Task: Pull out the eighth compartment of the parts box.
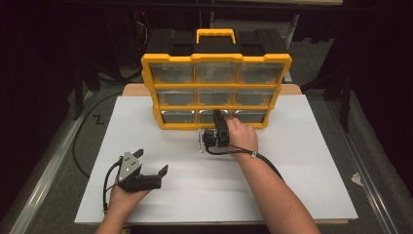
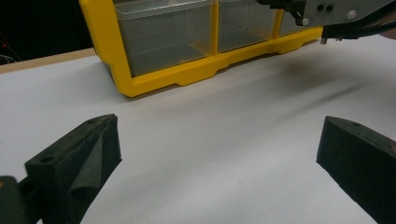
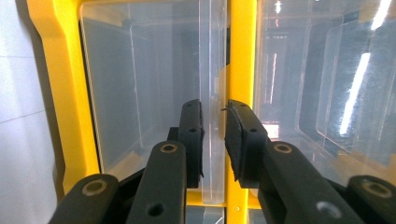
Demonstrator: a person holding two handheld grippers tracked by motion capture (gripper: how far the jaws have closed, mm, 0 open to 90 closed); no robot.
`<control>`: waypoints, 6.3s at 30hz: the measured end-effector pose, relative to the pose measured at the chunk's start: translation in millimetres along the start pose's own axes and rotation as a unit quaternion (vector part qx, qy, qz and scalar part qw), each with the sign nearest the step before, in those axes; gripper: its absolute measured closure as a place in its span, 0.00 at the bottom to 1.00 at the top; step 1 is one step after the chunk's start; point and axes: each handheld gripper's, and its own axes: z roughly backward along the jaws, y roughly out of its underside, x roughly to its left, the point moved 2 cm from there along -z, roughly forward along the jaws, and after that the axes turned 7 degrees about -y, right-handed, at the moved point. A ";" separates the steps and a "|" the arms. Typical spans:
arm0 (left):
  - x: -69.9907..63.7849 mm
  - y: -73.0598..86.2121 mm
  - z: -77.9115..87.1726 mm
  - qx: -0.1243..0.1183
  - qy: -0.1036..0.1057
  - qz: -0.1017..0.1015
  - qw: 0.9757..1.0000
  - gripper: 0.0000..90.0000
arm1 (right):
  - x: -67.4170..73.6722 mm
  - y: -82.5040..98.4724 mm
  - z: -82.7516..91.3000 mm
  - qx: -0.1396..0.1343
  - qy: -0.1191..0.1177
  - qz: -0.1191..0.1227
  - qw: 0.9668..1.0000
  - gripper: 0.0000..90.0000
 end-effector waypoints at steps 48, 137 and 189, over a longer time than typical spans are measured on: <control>-0.5 -0.8 -0.3 -0.002 0.000 -0.002 1.000 0.01 | -3.7 4.5 27.3 0.004 -0.045 -0.001 0.999 0.86; -1.8 -1.4 -0.4 -0.003 0.001 -0.003 1.000 0.01 | 13.8 13.9 102.3 -0.040 -0.067 0.002 0.997 0.49; -1.9 -0.6 0.2 -0.004 0.000 0.002 1.000 0.01 | 50.4 118.4 123.5 0.024 -0.115 -0.015 0.993 0.25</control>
